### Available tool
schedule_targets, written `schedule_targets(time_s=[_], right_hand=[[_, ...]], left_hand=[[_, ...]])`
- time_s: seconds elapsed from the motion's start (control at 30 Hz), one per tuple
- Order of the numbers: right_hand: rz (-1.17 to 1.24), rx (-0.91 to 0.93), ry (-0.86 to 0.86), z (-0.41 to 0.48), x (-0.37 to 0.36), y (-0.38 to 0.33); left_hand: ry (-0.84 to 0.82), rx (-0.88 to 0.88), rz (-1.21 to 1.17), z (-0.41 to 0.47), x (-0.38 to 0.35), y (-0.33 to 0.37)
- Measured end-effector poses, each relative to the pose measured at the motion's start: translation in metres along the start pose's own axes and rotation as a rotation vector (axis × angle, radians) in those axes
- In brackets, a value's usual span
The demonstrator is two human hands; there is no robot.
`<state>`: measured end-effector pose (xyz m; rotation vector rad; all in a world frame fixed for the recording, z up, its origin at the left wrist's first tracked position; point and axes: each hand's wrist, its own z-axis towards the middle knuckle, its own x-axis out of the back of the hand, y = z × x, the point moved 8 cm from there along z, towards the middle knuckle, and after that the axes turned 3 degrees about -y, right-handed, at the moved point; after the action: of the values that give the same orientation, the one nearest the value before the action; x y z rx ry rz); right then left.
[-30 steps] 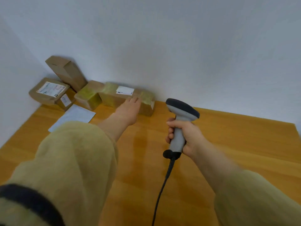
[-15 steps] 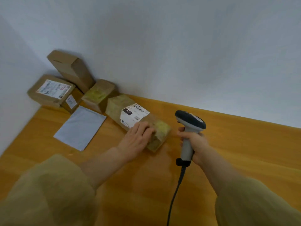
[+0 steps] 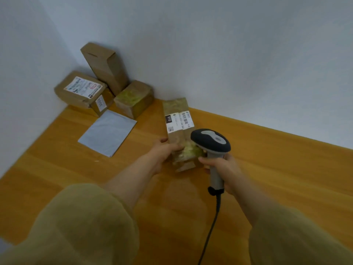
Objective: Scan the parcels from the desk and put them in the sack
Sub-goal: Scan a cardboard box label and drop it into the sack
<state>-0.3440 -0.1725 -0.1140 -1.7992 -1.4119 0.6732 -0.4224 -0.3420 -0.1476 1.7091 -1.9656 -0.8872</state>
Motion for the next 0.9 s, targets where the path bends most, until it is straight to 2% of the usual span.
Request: schedule_targets(time_s=[0.1, 0.17, 0.27, 0.43, 0.63, 0.9], right_hand=[[0.059, 0.069, 0.012, -0.031, 0.036, -0.007], [0.149, 0.105, 0.036, -0.053, 0.067, -0.009], [0.205, 0.182, 0.174, -0.096, 0.138, -0.008], [0.361, 0.282, 0.304, -0.185, 0.276, 0.005], [0.566, 0.243, 0.096, -0.274, 0.394, 0.039], [0.747, 0.200, 0.113, -0.334, 0.502, 0.074]], left_hand=[[-0.165, 0.042, 0.028, -0.030, -0.029, -0.002], [-0.252, 0.008, 0.099, -0.047, -0.066, -0.003], [-0.258, -0.109, 0.223, -0.077, -0.140, -0.005], [-0.240, -0.237, 0.214, -0.116, -0.266, -0.036], [-0.172, -0.340, 0.184, -0.176, -0.439, -0.109], [-0.163, -0.398, 0.386, -0.225, -0.583, -0.171]])
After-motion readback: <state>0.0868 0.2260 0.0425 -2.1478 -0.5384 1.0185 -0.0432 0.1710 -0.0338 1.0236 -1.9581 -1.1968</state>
